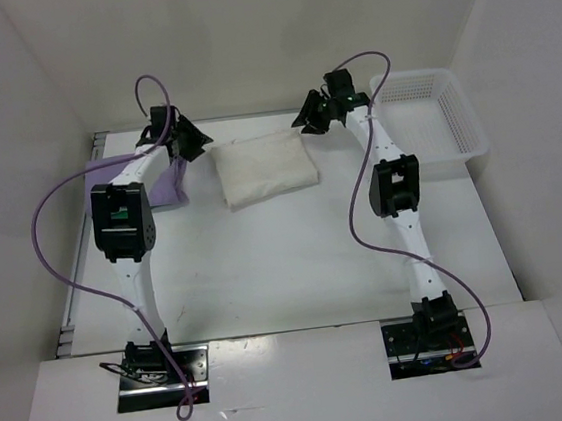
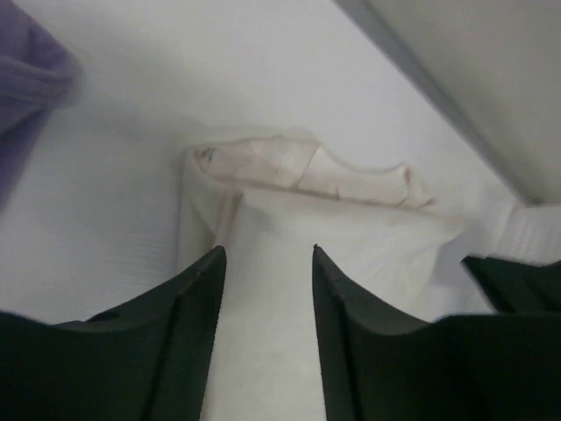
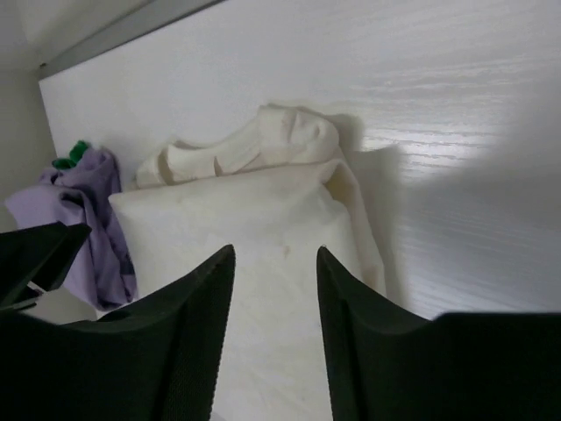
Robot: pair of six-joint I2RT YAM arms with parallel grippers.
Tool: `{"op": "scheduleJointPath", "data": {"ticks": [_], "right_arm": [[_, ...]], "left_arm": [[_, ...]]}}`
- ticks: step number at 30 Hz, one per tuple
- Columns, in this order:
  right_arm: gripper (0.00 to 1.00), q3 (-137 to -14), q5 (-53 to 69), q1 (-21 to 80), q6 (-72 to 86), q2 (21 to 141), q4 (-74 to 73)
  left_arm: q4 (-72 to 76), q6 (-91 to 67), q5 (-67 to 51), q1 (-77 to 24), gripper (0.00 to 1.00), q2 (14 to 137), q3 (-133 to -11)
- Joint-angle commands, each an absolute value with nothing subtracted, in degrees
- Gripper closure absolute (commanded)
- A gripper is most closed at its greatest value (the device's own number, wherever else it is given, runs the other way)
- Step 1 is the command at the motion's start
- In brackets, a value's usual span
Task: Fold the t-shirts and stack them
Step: Fold the long partially folded tshirt into a neat square, then smooth out wrinkles on the folded tshirt
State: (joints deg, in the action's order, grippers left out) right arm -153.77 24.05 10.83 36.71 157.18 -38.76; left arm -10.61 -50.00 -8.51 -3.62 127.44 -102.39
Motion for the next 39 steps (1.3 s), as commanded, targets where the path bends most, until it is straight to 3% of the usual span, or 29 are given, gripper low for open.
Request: {"op": "scheduleJointPath", "data": {"ticks": [1,3,4,6,7,8,9,11,13,16,22,28,35,39], "right_arm": [[0.5,-158.99,25.22,9.58,37.45,156.71,-38.49],[0.43,-158.99,23.65,9.58,36.91,155.4,-40.24],[0.42,-158.99,23.12,9.58,36.39,154.78,-41.04],[0.4,-158.99,22.33,9.05,34.64,153.29,-43.23],[0.4,-157.08,22.32,9.05,34.11,151.19,-43.24],[0.45,-155.41,22.93,9.05,32.97,150.04,-43.24],[0.62,-153.65,22.94,10.36,32.35,148.99,-43.24],[0.8,-148.73,23.46,11.77,31.21,146.43,-43.24],[0.94,-141.73,24.87,13.96,30.5,145.03,-41.85],[1.0,-127.52,26.01,15.9,31.19,140.55,-36.06],[1.0,-106.31,27.25,16.44,32.34,133.69,-25.77],[1.0,-97.48,22.94,16.44,32.34,129.65,-23.38],[1.0,-84.04,21.18,16.44,31.73,119.47,-22.24],[1.0,-82.27,21.8,16.44,31.73,113.83,-23.38]], "left_arm": [[-8.25,-53.26,-5.36,-0.79,0.45,128.67,-108.0],[-8.79,-53.26,-5.36,-0.26,0.32,128.67,-108.63],[-8.79,-53.26,-5.36,-0.26,0.17,127.71,-108.11],[-6.0,-53.87,-4.83,-0.26,0.15,124.39,-104.26],[-3.89,-53.88,-5.44,-0.26,0.19,122.89,-102.06],[-1.61,-53.88,-6.41,-0.96,0.37,121.57,-99.52],[-2.1,-53.88,-7.63,-2.01,0.44,120.77,-98.19],[-2.72,-51.94,-9.83,-6.75,0.55,120.15,-97.48],[-0.36,-52.73,-12.2,-11.66,0.57,119.62,-92.5],[6.32,-56.15,-15.02,-14.06,0.57,119.09,-85.01],[8.26,-55.81,-16.44,-14.06,0.57,118.22,-73.14],[10.9,-55.81,-15.73,-13.45,0.54,112.16,-61.98],[9.05,-57.04,-16.0,-13.45,0.47,92.86,-45.37],[3.7,-56.87,-15.21,-13.45,0.46,82.11,-43.42]]}}
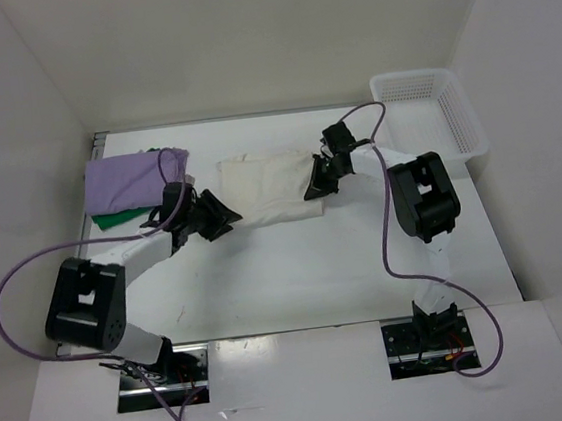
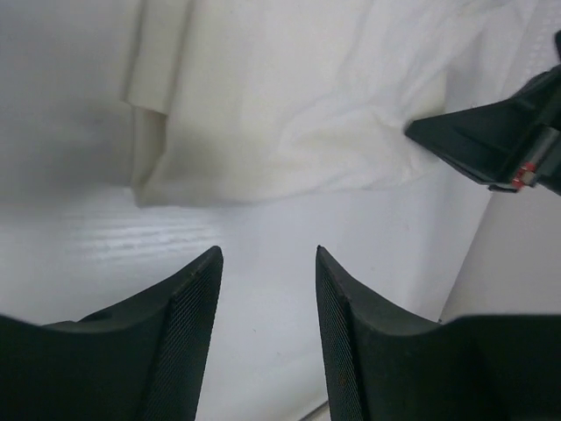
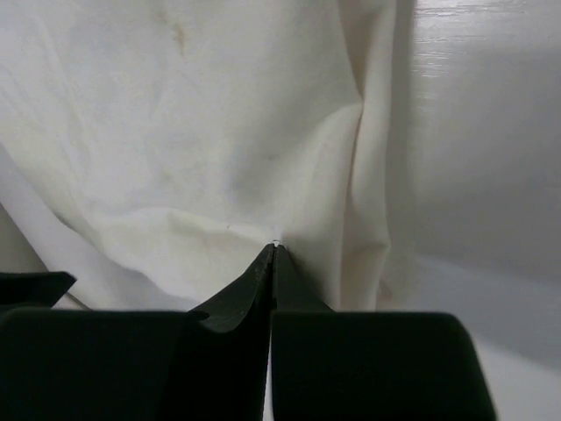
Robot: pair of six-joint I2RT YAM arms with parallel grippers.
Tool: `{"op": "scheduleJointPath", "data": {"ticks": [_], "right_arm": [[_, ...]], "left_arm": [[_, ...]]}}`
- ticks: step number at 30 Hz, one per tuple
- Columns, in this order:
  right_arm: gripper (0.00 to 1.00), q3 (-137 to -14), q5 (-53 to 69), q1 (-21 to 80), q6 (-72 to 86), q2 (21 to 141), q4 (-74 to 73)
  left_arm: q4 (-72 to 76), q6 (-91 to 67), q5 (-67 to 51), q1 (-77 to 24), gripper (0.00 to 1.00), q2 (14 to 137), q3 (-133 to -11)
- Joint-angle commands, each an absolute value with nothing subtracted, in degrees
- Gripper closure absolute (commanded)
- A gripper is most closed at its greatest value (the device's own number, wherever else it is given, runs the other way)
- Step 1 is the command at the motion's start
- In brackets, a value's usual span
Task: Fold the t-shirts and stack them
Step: Smooth out wrinkles on the folded tshirt
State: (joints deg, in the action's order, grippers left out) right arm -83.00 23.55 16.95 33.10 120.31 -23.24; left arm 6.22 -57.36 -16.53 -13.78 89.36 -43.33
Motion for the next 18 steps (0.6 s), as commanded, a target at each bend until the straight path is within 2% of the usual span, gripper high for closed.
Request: {"op": "scheduleJointPath", "data": {"ticks": [1,3,7,14,18], "right_arm": [[1.0,-84.01,21.8,16.44,31.73,112.95,-24.07],[1.0,-86.47,23.8,16.44,31.73,112.33,-24.7],[1.0,-95.6,26.01,16.44,31.73,118.9,-25.58],[1.0,-110.99,26.11,15.91,32.95,133.93,-27.06],[1.0,-117.85,23.39,13.98,32.96,139.39,-31.81]], "left_arm": [[3.69,-56.87,-14.6,-13.45,0.46,80.52,-44.46],[3.16,-56.34,-14.59,-12.74,0.48,79.54,-48.92],[5.35,-54.05,-15.63,-12.74,0.55,89.89,-59.9],[4.06,-51.33,-18.37,-11.6,0.55,118.34,-80.75],[2.29,-50.71,-16.53,-8.8,0.55,125.5,-86.4]]}}
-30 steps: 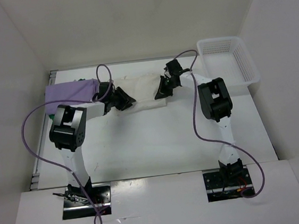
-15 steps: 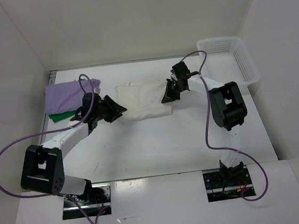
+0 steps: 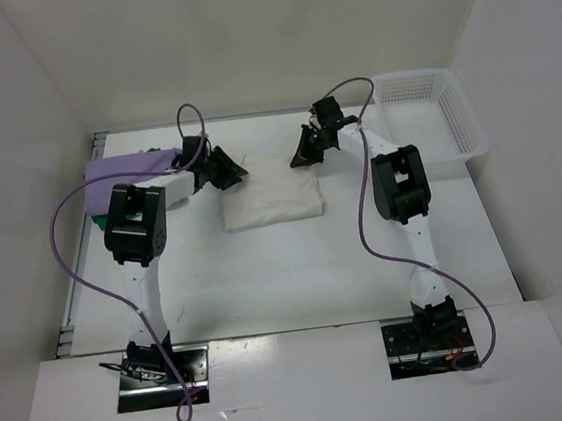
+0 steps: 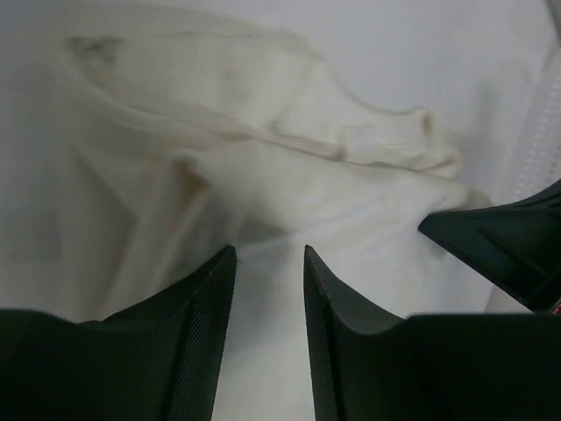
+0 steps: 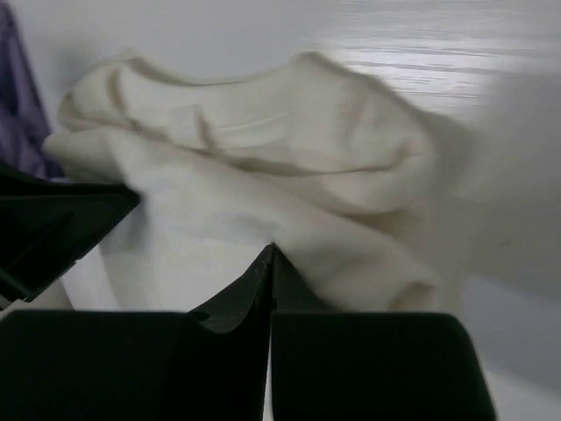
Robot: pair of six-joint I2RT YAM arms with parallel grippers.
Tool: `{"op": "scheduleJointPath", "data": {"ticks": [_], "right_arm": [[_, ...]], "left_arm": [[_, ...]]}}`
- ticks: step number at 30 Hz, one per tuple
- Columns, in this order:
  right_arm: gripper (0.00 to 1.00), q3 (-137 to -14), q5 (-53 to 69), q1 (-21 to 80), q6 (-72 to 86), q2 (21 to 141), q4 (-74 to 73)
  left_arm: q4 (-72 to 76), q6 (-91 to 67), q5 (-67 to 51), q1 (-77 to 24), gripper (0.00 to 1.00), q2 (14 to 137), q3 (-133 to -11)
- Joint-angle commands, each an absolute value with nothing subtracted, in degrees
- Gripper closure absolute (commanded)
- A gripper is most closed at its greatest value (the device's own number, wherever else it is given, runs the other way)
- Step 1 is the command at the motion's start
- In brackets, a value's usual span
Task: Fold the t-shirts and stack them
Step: Smooth out wrinkles on the folded tshirt, then put the neatly folded tshirt into the corner of the board with the left arm
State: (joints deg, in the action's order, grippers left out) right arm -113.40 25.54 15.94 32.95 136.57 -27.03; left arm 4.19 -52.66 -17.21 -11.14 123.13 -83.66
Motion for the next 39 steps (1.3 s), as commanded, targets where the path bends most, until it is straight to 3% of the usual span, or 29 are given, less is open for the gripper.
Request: {"op": "scheduleJointPath", "data": {"ticks": [1,9,11,12,14,15,18,23,24,27,34,38,39], "right_arm": [[1.0,-117.86,22.42,13.97,32.96,139.92,-31.82],[0.98,-117.33,20.29,12.13,31.73,138.79,-32.34],[0.91,-117.86,21.88,12.13,31.73,137.82,-32.34],[0.81,-118.38,21.88,12.13,31.21,137.12,-32.34],[0.7,-117.78,22.5,12.13,31.2,133.17,-32.34],[0.6,-115.86,23.37,12.13,31.2,131.5,-31.13],[0.46,-109.64,24.52,12.13,31.2,123.51,-29.27],[0.33,-96.35,24.52,12.13,31.2,107.54,-23.91],[0.3,-82.93,24.52,12.13,31.2,94.7,-23.38],[0.3,-78.41,23.99,12.13,31.2,88.96,-23.9],[0.3,-67.33,25.75,10.9,32.78,75.77,-25.14],[0.3,-62.94,25.75,10.9,34.1,71.37,-25.66],[0.3,-62.32,25.75,10.9,34.1,70.67,-25.66]], "left_arm": [[2.29,-50.19,-14.96,-8.01,0.55,125.51,-86.4],[5.89,-50.36,-15.38,-0.97,0.51,119.72,-79.89],[6.67,-49.83,-16.16,-0.44,0.47,115.95,-77.26],[6.68,-49.31,-16.17,-0.44,0.44,114.45,-76.21],[7.9,-48.78,-16.79,-0.44,0.29,110.07,-73.4],[7.91,-47.39,-16.79,-0.44,0.25,108.82,-70.34],[7.38,-45.71,-18.18,-0.96,0.13,106.26,-66.11],[3.88,-39.82,-18.19,-4.83,0.09,108.27,-64.68],[2.04,-37.47,-16.37,-6.14,0.08,114.98,-68.86],[1.5,-36.92,-16.87,-7.38,0.08,117.23,-71.52],[4.28,-40.24,-18.97,-13.18,0.2,127.25,-77.34],[10.72,-46.22,-20.83,-13.8,0.58,127.27,-76.46],[10.2,-46.84,-20.83,-14.49,0.76,127.27,-78.81]]}}
